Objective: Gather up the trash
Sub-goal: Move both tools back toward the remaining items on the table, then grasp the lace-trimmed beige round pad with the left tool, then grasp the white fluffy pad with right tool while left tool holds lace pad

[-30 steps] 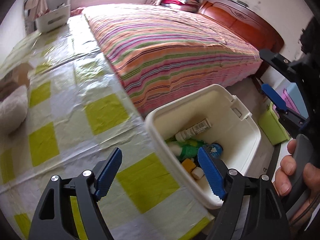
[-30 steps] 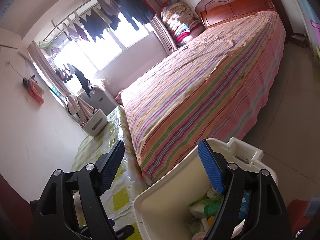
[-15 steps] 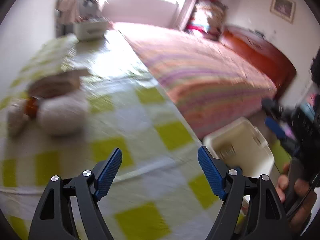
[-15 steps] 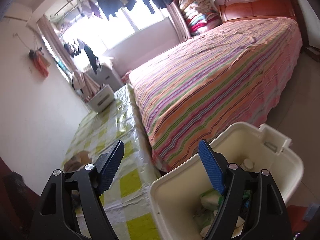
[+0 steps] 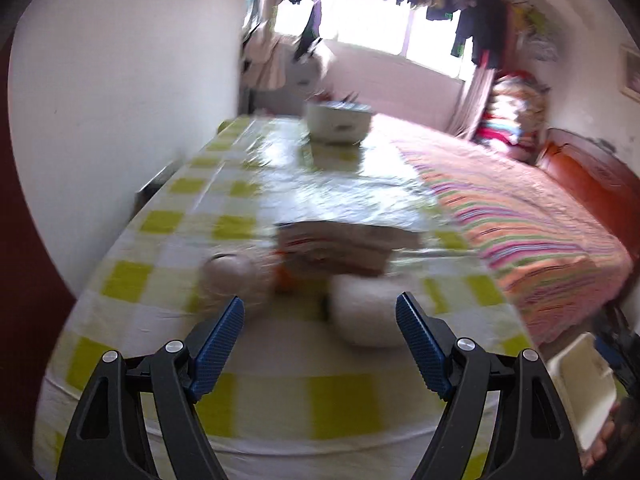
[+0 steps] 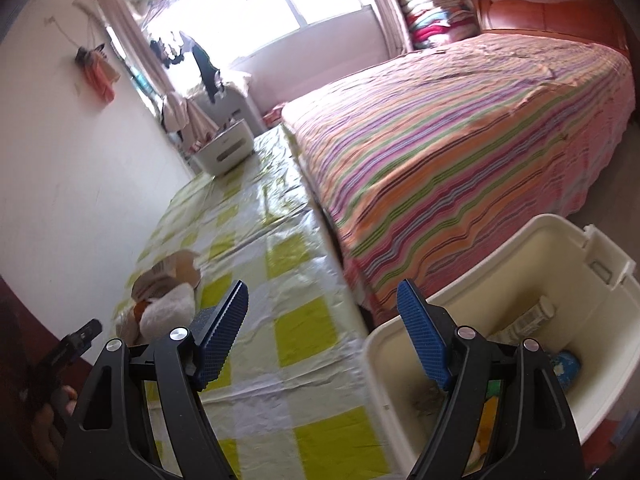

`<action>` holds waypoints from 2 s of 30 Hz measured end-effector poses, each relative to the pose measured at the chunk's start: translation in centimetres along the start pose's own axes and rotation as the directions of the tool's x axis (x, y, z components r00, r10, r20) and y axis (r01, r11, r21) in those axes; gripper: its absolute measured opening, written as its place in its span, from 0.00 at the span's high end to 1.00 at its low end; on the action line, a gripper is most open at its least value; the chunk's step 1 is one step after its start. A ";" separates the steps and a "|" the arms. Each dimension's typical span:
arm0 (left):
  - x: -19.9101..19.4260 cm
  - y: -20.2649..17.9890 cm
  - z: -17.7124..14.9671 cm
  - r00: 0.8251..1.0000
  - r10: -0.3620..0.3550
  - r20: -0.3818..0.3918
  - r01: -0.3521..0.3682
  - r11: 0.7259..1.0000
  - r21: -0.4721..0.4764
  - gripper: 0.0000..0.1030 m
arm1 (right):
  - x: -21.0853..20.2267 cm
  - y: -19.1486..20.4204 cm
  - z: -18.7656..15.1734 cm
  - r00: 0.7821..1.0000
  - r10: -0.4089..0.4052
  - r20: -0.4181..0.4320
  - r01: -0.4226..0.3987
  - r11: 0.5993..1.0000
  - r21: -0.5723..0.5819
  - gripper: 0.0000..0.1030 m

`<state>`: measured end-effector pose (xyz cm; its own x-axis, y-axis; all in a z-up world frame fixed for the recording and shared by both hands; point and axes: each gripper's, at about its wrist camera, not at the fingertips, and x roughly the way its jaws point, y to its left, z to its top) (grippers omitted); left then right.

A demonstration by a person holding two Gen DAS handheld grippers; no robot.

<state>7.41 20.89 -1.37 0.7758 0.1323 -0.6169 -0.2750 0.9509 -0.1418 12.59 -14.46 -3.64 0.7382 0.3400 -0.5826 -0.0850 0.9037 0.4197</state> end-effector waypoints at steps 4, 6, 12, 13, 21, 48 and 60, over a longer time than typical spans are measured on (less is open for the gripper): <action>3.1 3.2 0.5 0.995 -0.003 -0.103 -0.003 0.998 -0.059 0.26 | 0.4 1.4 -0.5 1.000 0.015 -0.021 -0.016 0.999 -0.033 0.26; 4.3 3.7 0.4 0.992 -0.002 -0.129 -0.007 0.997 -0.073 0.26 | 0.8 1.8 -0.8 0.999 0.021 -0.037 -0.023 0.999 -0.044 0.26; 6.5 4.2 0.7 0.986 0.022 -0.166 -0.031 0.998 -0.052 0.26 | 0.9 1.9 -1.0 0.998 0.031 -0.055 -0.034 0.998 -0.056 0.26; 6.6 4.5 0.7 0.986 0.022 -0.167 -0.031 0.998 -0.051 0.26 | 0.9 2.0 -1.0 0.998 0.032 -0.059 -0.036 0.998 -0.060 0.26; 7.8 5.3 1.3 0.986 0.015 -0.166 -0.028 0.997 -0.073 0.26 | 1.5 2.2 -1.7 0.995 0.038 -0.097 -0.045 0.997 -0.067 0.26; 7.1 7.0 0.7 0.989 -0.024 -0.148 0.003 0.989 -0.145 0.58 | 10.5 14.4 -2.6 0.915 0.202 -0.348 -0.296 0.924 -0.241 0.19; 4.7 7.6 0.4 0.992 -0.044 -0.119 0.025 0.987 -0.156 0.58 | 13.7 19.3 -3.7 0.910 0.137 -0.391 -0.293 0.879 -0.375 0.11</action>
<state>9.21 28.87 -5.05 0.7142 0.0561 -0.6977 -0.3403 0.8989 -0.2761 18.58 8.61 -6.06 0.3984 0.5349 -0.7451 -0.5424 0.7925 0.2789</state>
